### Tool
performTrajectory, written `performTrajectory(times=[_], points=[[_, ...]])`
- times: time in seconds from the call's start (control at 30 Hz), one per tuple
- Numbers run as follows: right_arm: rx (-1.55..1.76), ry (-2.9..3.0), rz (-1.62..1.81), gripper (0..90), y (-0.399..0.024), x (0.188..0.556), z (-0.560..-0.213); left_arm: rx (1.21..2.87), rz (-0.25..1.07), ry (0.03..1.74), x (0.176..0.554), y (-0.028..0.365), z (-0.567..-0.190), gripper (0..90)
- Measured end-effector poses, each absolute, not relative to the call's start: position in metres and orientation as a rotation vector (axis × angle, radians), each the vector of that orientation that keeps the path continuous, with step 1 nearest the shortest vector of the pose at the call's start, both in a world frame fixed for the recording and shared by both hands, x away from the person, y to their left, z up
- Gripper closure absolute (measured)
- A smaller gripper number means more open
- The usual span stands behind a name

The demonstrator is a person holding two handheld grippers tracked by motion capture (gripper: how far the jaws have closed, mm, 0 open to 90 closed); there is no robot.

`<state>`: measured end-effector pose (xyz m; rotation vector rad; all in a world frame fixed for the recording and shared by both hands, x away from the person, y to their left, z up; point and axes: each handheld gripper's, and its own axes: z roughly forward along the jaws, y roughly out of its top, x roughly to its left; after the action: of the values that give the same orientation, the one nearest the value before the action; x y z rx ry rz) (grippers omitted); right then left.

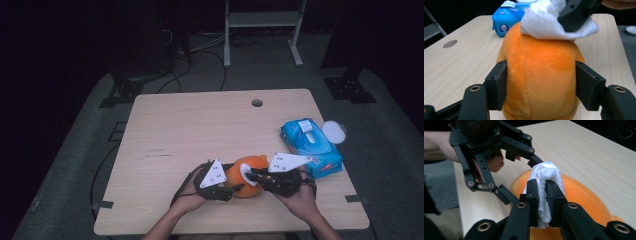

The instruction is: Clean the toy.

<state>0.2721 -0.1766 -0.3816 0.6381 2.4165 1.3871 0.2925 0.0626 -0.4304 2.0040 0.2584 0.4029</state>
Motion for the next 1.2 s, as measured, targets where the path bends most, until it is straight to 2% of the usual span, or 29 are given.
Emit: performTrajectory(times=[0.17, 0.3, 0.37, 0.53, 0.7, 0.8, 0.93, 1.03, 1.1, 1.2], points=[[0.728, 2.363, 1.373, 80.9, -0.189, 0.283, -0.382, 1.999, 0.371, 0.259, 0.295, 0.066, -0.432, 34.3], [0.778, 2.378, 1.372, 80.9, -0.195, 0.289, -0.388, 1.946, 0.202, 0.377, 0.303, 0.069, -0.431, 18.4], [0.785, 2.39, 1.391, 80.8, -0.193, 0.287, -0.388, 1.94, 0.176, 0.418, 0.306, 0.07, -0.43, 15.4], [0.701, 2.433, 1.388, 80.8, -0.171, 0.276, -0.387, 1.981, 0.255, 0.345, 0.298, 0.064, -0.431, 28.7], [0.642, 2.427, 1.349, 80.9, -0.164, 0.272, -0.384, 2.013, 0.336, 0.276, 0.294, 0.063, -0.43, 34.3], [0.697, 2.385, 1.332, 80.9, -0.178, 0.28, -0.383, 1.992, 0.315, 0.302, 0.296, 0.064, -0.431, 33.5], [0.775, 2.373, 1.307, 80.9, -0.196, 0.288, -0.387, 1.982, 0.266, 0.358, 0.299, 0.064, -0.431, 18.7], [0.781, 2.378, 1.313, 80.9, -0.198, 0.287, -0.387, 1.983, 0.241, 0.371, 0.3, 0.063, -0.433, 23.4], [0.768, 2.378, 1.312, 80.9, -0.196, 0.286, -0.387, 1.989, 0.254, 0.364, 0.299, 0.063, -0.432, 28.1], [0.704, 2.405, 1.324, 80.8, -0.181, 0.278, -0.384, 2.013, 0.309, 0.318, 0.293, 0.058, -0.429, 30.1]])
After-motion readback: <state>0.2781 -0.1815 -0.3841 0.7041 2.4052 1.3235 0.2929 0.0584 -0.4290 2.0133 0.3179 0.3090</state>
